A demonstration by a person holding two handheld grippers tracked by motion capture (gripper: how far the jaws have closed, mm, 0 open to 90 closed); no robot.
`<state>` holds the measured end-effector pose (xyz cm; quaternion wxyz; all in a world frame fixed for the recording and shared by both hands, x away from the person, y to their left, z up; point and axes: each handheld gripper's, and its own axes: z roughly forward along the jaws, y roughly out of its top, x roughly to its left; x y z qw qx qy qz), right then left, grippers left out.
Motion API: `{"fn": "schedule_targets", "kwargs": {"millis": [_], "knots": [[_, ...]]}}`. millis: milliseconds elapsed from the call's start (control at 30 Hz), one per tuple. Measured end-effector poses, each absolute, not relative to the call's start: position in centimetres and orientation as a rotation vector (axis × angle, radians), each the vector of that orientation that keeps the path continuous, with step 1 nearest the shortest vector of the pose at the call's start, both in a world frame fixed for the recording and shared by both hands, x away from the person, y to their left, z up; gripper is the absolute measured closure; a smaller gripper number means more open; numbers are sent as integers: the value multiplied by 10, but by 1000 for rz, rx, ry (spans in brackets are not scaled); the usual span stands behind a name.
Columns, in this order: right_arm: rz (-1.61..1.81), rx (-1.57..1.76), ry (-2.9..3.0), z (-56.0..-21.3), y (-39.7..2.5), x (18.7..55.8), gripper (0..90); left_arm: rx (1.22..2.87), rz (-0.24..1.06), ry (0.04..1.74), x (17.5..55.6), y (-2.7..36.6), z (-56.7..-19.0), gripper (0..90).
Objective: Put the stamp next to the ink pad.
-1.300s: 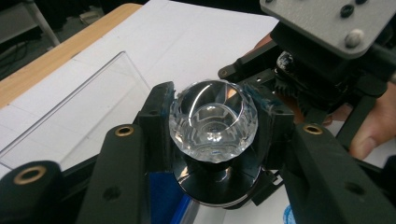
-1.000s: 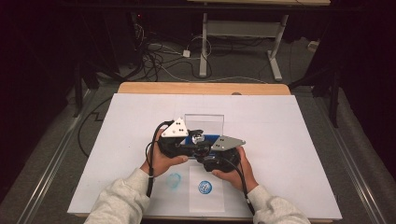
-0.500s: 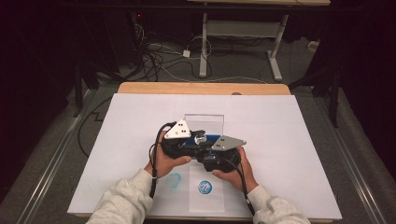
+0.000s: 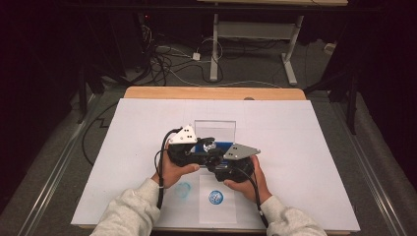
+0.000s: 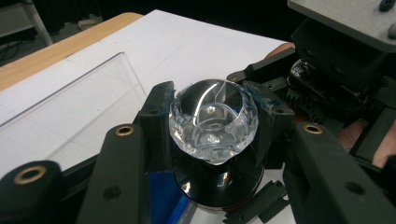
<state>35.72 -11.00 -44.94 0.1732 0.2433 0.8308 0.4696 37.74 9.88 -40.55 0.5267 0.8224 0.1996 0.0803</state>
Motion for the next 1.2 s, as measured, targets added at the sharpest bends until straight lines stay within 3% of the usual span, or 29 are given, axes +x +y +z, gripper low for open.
{"fn": "schedule_targets", "kwargs": {"millis": [633, 1200], "knots": [[1295, 639, 2346, -446, -111, 354, 389, 1961, 175, 469, 376, 99, -405, 546], [1355, 649, 2331, -447, -112, 353, 385, 1995, 265, 448, 366, 94, -397, 546]]}}
